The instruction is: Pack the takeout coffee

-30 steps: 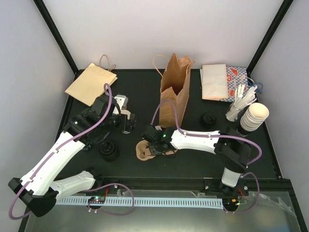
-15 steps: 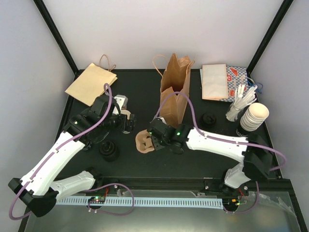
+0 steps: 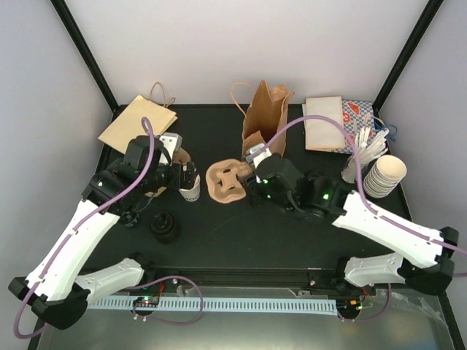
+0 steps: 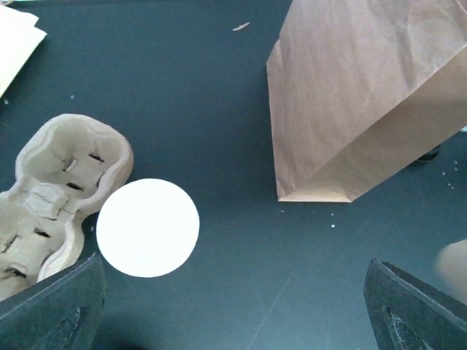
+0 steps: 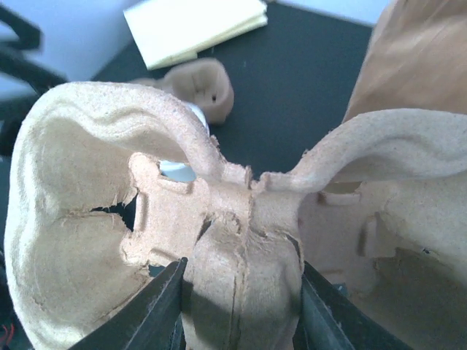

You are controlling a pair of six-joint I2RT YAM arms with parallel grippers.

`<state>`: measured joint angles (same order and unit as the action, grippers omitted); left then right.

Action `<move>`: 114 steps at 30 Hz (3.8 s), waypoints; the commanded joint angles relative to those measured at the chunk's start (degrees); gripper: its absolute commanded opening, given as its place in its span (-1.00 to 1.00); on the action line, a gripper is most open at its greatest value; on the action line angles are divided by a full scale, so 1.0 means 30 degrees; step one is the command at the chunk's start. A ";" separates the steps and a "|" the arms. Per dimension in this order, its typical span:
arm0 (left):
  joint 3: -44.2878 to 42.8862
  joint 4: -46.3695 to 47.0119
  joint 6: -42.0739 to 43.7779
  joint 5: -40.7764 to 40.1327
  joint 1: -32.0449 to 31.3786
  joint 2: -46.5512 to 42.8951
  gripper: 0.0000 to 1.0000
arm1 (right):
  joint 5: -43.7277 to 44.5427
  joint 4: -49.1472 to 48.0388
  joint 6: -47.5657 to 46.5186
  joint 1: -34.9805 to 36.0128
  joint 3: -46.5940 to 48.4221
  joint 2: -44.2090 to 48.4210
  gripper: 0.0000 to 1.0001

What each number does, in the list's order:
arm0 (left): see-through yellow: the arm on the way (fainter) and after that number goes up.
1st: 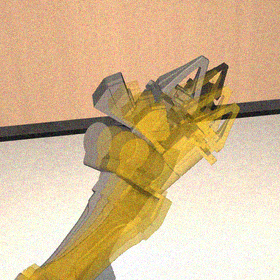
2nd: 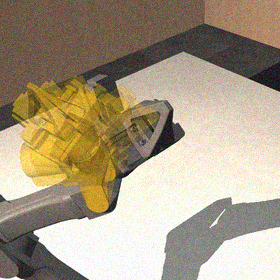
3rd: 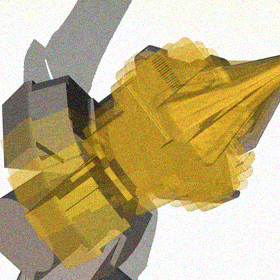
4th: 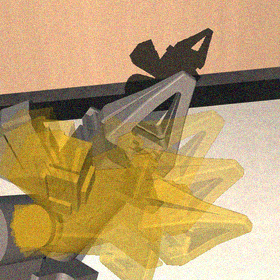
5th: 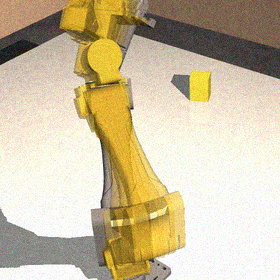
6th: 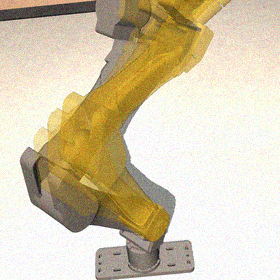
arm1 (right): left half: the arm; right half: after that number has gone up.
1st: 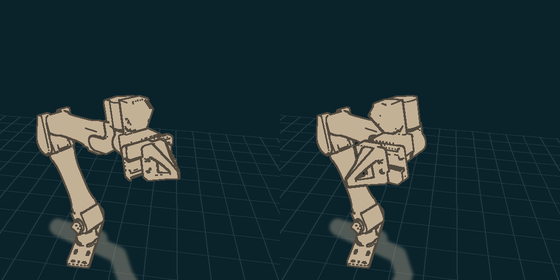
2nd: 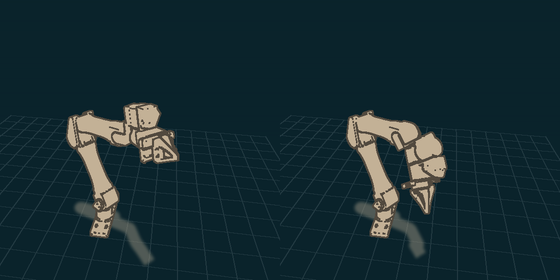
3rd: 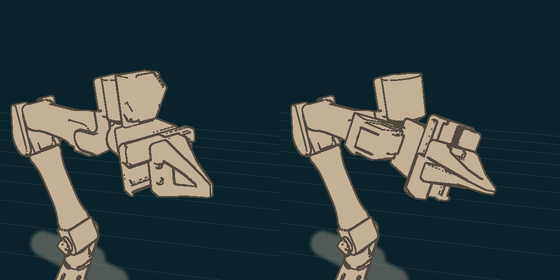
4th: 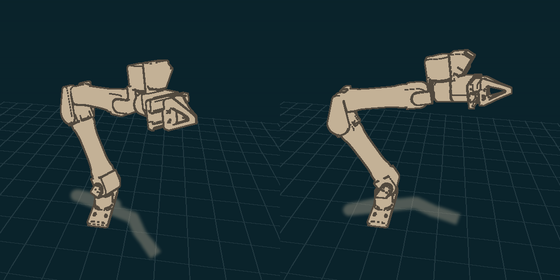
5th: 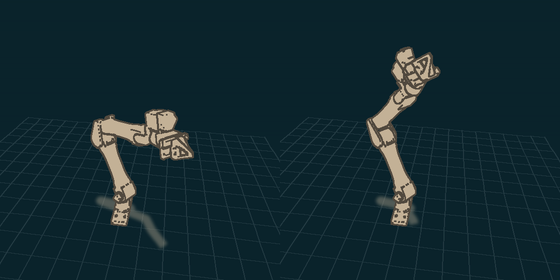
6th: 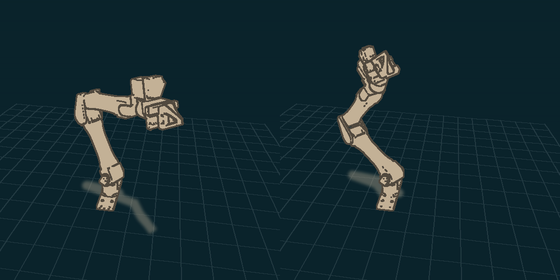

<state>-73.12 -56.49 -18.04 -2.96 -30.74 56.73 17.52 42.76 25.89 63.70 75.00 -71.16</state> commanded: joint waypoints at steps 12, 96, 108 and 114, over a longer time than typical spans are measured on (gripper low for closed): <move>-0.4529 0.4523 -0.0427 0.4446 -0.0458 0.6205 0.94 | 0.2434 0.3056 -0.3243 -0.4464 0.7335 0.1697 -0.24; -0.5523 0.4235 0.7017 0.2159 -0.1893 0.7740 -0.97 | -0.3836 -0.3029 -0.6788 -0.7709 0.0653 0.6495 -0.28; -0.5310 0.4561 0.7215 0.2218 -0.2057 0.7331 -0.97 | -0.4144 -0.3975 -0.8508 -0.7673 0.0700 0.4912 -0.32; -0.5431 0.4506 0.7047 0.2113 -0.2078 0.7293 -0.97 | -0.3590 -0.4066 -0.9252 -0.7316 0.0675 0.4021 -0.38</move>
<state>-89.03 -44.88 2.87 2.70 -36.64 80.20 5.69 32.36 0.86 40.84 76.27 -57.65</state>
